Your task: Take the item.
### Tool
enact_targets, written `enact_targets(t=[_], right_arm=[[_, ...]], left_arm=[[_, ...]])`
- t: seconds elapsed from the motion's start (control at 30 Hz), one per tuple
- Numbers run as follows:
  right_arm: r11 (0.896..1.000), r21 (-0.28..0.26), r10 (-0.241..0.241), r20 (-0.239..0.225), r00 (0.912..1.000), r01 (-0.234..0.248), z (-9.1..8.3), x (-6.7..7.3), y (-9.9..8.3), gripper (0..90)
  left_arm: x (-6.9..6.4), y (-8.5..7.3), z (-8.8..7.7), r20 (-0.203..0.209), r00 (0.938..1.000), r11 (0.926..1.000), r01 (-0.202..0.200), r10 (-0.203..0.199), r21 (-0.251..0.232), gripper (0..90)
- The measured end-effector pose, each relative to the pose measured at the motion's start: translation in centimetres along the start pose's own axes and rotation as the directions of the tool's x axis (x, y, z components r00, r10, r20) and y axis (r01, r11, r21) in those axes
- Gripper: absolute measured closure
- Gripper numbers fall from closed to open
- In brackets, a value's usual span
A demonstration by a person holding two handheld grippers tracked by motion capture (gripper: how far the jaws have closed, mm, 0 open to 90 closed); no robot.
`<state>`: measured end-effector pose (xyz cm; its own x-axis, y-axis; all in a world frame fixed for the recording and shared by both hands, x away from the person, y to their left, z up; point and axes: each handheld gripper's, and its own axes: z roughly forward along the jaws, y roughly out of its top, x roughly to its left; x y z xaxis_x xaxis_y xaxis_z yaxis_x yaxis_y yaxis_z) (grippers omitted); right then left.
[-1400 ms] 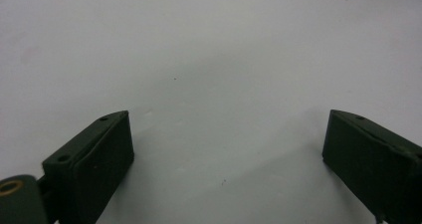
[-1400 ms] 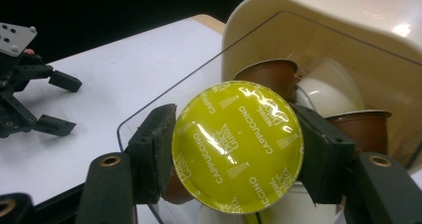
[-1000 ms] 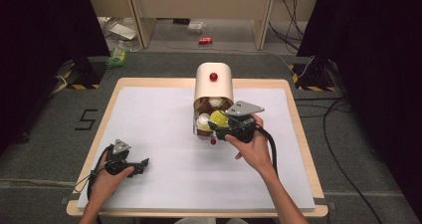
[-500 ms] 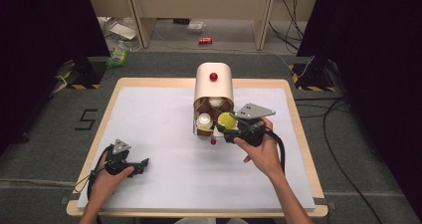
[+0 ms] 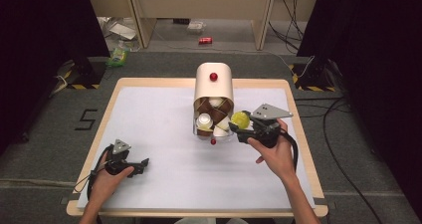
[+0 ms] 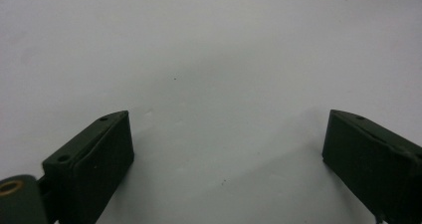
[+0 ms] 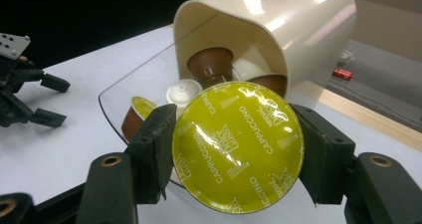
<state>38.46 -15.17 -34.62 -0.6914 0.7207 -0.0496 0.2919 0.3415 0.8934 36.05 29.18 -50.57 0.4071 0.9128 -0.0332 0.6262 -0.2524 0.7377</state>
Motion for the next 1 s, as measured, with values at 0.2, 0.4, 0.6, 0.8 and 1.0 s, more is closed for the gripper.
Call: enact_targets(t=[0.2,0.4,0.6,0.8,1.0], right_arm=[[1.0,0.015,0.026,0.028,0.9993,-0.027,-0.7,-1.2,-1.0,39.7],[0.999,0.032,0.036,0.049,0.9982,-0.037,-1.1,-1.8,-1.9,39.7],[0.997,0.058,0.043,0.067,0.9968,-0.047,-0.9,-2.5,-3.2,39.7],[0.993,0.082,0.075,0.081,0.9939,-0.081,-0.3,-3.6,-4.5,39.6],[0.988,0.11,0.095,0.093,0.9911,-0.105,0.6,-4.5,-5.7,39.6]], left_arm=[[0.0,0.0,0.0,0.0,1.0,1.0,0.0,0.0,0.0,5.1],[0.0,0.0,0.0,0.0,1.0,1.0,-0.001,0.001,0.0,5.1],[0.0,0.0,0.0,0.0,1.0,1.0,0.0,0.0,0.0,5.1],[0.0,0.0,0.0,0.0,1.0,1.0,-0.002,0.002,0.001,5.1],[0.0,0.0,0.0,0.0,1.0,1.0,-0.001,0.001,0.001,5.1]])
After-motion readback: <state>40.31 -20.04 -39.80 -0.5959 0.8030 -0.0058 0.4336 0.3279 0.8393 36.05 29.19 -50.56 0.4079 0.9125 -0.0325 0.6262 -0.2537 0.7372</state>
